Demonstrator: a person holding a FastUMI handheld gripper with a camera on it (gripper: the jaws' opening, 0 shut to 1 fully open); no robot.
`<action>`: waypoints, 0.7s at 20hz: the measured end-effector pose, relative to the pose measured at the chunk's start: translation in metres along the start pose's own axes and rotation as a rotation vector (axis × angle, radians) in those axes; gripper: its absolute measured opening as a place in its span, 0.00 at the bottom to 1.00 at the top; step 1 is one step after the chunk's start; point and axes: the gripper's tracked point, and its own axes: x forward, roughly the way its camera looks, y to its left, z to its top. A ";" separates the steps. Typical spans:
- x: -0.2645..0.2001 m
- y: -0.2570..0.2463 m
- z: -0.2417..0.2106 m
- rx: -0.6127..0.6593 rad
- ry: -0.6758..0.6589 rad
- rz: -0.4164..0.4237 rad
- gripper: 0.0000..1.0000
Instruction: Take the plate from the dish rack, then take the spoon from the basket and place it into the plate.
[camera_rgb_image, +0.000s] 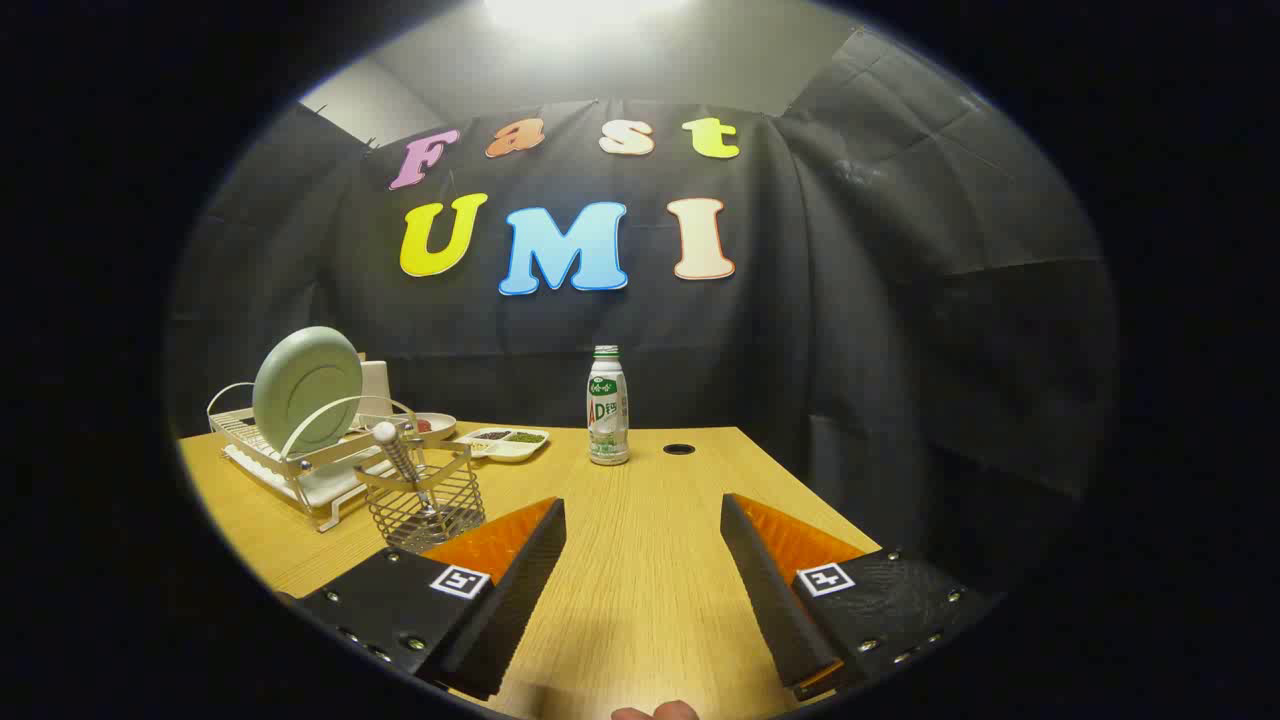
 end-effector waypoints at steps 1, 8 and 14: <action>0.014 0.000 0.001 0.002 -0.001 0.004 0.96; 0.065 -0.001 0.036 0.048 -0.041 0.026 0.96; 0.024 -0.005 0.116 0.033 -0.060 0.005 0.96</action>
